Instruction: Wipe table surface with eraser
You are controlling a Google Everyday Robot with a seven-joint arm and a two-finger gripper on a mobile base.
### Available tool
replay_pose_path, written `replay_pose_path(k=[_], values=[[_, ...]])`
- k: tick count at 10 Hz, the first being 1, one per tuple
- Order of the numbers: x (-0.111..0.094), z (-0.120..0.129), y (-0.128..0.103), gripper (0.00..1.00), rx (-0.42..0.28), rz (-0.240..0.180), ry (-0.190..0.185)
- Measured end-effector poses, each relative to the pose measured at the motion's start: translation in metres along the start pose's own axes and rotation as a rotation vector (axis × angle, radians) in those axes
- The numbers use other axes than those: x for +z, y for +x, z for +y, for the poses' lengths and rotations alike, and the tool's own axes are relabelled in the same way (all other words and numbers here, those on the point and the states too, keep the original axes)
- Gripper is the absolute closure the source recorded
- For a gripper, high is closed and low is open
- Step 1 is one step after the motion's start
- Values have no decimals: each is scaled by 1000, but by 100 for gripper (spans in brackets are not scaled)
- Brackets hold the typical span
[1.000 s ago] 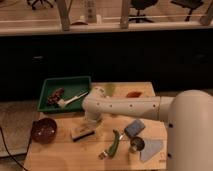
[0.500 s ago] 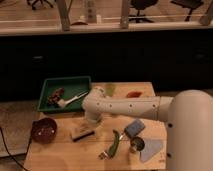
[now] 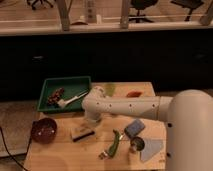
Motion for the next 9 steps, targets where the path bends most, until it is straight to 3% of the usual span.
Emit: replay_pose_path(k=[5, 9], values=[[-3, -11, -18, 20, 38, -20, 29], [0, -15, -30, 20, 124, -35, 14]])
